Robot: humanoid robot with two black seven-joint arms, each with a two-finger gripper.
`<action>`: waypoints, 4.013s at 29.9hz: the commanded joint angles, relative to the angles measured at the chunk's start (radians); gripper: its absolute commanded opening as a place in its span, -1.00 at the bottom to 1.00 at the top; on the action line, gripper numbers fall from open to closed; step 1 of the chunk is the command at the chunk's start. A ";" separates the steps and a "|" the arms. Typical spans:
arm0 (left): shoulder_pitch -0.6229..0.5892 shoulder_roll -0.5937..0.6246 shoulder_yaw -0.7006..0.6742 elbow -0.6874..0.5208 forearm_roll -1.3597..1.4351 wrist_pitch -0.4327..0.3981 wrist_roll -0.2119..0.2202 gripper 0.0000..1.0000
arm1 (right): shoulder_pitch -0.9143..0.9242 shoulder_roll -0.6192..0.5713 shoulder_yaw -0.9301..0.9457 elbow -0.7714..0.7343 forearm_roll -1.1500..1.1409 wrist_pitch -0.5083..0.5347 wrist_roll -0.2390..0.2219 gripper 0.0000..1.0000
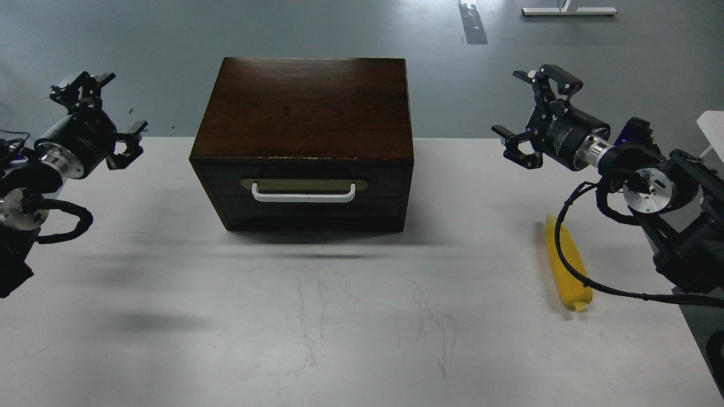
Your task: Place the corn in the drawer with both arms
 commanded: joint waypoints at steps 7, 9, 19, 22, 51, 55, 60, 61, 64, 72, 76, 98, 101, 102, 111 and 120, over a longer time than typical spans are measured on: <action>0.006 -0.005 0.000 0.000 -0.001 0.000 0.003 0.96 | -0.023 -0.001 0.007 0.024 -0.002 0.004 0.000 1.00; 0.001 -0.006 -0.001 0.000 -0.001 0.000 0.003 0.96 | -0.023 -0.001 0.002 0.024 -0.003 0.004 0.000 1.00; 0.004 -0.003 -0.003 -0.003 -0.002 0.000 0.000 0.96 | -0.023 -0.001 0.007 0.021 -0.006 0.001 0.000 1.00; 0.004 -0.005 -0.003 -0.002 -0.002 0.000 0.000 0.96 | -0.023 -0.004 0.008 0.021 -0.006 0.001 0.000 1.00; 0.007 0.000 0.004 -0.008 0.008 0.000 0.000 0.96 | -0.020 -0.056 0.004 0.021 -0.002 0.001 0.000 1.00; 0.001 0.018 0.005 -0.008 0.013 0.000 -0.002 0.96 | -0.022 -0.056 0.001 0.021 -0.002 0.002 0.000 1.00; -0.014 0.040 0.004 -0.009 0.015 0.000 -0.026 0.96 | -0.023 -0.056 0.001 0.021 -0.002 0.001 0.000 1.00; -0.031 0.057 0.004 -0.008 0.015 0.000 -0.054 0.96 | -0.023 -0.055 0.001 0.021 -0.002 0.001 0.000 1.00; -0.079 0.093 0.004 -0.014 0.016 0.000 -0.127 0.96 | -0.023 -0.055 0.001 0.021 -0.002 0.001 0.000 1.00; -0.229 0.233 0.004 -0.071 0.022 0.000 -0.238 0.96 | -0.031 -0.055 0.002 0.021 -0.002 0.001 0.002 1.00; -0.243 0.265 0.005 -0.097 0.042 0.000 -0.290 0.96 | -0.034 -0.056 0.002 0.021 -0.002 0.001 0.002 1.00; -0.327 0.416 0.004 -0.867 0.930 0.153 -0.290 0.96 | -0.063 -0.070 -0.006 0.025 -0.002 0.001 0.003 1.00; -0.352 0.402 0.004 -0.890 1.084 0.150 -0.290 0.96 | -0.068 -0.073 -0.006 0.025 -0.002 0.001 0.003 1.00; -0.353 0.400 0.002 -0.903 1.169 0.154 -0.290 0.96 | -0.069 -0.073 -0.007 0.025 -0.002 0.001 0.003 1.00; -0.352 0.365 0.005 -1.001 1.502 0.179 -0.290 0.95 | -0.074 -0.073 -0.029 0.025 -0.003 0.002 0.005 1.00; -0.474 0.360 0.210 -1.153 1.808 0.179 -0.290 0.95 | -0.086 -0.071 -0.029 0.025 -0.005 0.002 0.005 1.00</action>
